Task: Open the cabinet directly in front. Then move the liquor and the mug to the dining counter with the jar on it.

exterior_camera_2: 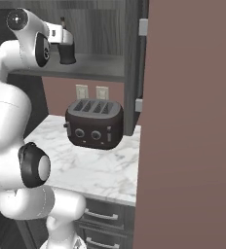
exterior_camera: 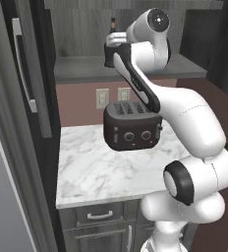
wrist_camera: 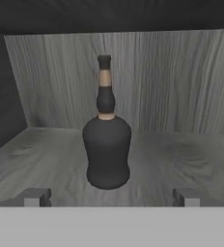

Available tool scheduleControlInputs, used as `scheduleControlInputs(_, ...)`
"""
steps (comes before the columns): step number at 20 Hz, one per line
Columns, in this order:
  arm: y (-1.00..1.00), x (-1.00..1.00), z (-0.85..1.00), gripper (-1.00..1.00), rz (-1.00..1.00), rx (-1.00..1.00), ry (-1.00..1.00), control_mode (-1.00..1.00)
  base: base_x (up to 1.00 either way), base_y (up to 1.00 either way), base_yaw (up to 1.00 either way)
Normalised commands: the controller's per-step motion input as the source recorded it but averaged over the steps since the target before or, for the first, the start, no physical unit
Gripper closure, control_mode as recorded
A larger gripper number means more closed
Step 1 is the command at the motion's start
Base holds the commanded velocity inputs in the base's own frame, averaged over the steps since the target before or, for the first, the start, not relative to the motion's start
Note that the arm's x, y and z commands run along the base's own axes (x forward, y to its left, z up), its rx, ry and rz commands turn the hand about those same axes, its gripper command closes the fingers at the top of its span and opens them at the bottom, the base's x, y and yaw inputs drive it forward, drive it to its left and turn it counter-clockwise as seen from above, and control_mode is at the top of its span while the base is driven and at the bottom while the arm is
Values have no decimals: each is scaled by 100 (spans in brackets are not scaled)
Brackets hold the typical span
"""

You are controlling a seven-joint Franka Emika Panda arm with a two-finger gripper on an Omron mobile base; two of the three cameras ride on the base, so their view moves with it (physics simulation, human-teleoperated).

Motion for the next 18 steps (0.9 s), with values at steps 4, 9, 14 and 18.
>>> scheduleControlInputs(4, 0, 50, 0, -100, 0, 0, 0, -100, 0, 0, 0)
scheduleControlInputs(9, 1, 40, 0, -100, 0, 0, 0, -100, 0, 0, 0)
scheduleControlInputs(14, 10, 43, 0, -100, -1, 0, 0, -100, 0, 0, 0)
scheduleControlInputs(18, 11, 40, 0, -100, -1, 0, 0, -100, 0, 0, 0)
